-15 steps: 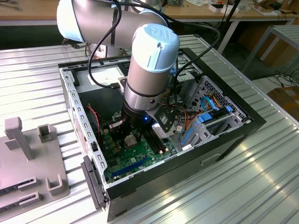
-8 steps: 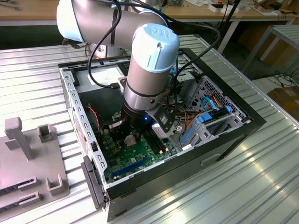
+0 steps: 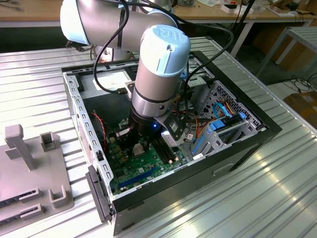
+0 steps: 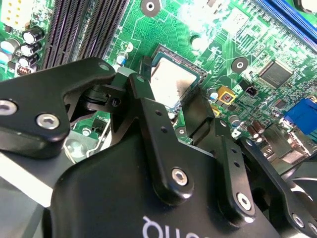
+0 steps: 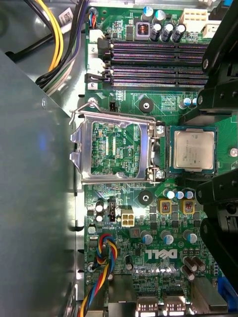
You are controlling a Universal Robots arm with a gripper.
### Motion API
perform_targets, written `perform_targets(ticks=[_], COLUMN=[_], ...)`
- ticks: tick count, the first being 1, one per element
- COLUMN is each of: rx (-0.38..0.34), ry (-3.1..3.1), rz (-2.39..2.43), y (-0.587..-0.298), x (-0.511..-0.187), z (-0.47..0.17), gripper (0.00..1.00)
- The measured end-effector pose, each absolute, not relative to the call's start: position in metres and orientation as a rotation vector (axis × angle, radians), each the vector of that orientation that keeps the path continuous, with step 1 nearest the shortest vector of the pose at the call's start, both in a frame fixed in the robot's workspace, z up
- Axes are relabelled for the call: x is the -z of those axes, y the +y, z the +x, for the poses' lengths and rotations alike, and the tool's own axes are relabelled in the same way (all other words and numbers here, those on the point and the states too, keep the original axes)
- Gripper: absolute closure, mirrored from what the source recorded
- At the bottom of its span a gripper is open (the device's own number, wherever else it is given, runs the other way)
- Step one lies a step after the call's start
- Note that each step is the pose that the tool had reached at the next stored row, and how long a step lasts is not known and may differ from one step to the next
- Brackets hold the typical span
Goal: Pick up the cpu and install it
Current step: 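Place the cpu into insertion slot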
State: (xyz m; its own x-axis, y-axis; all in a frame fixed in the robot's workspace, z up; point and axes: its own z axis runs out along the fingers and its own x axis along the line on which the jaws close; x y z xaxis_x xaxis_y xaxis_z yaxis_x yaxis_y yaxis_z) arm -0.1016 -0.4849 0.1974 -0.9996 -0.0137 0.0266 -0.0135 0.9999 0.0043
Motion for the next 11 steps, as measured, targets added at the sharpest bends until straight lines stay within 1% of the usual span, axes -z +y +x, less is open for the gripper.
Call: perform_targets(ticks=[11], rx=[0.006], ry=[-3.114], rz=[0.042], y=[-0.4858], x=[-0.2004], z=[-0.1016], gripper=[0.49])
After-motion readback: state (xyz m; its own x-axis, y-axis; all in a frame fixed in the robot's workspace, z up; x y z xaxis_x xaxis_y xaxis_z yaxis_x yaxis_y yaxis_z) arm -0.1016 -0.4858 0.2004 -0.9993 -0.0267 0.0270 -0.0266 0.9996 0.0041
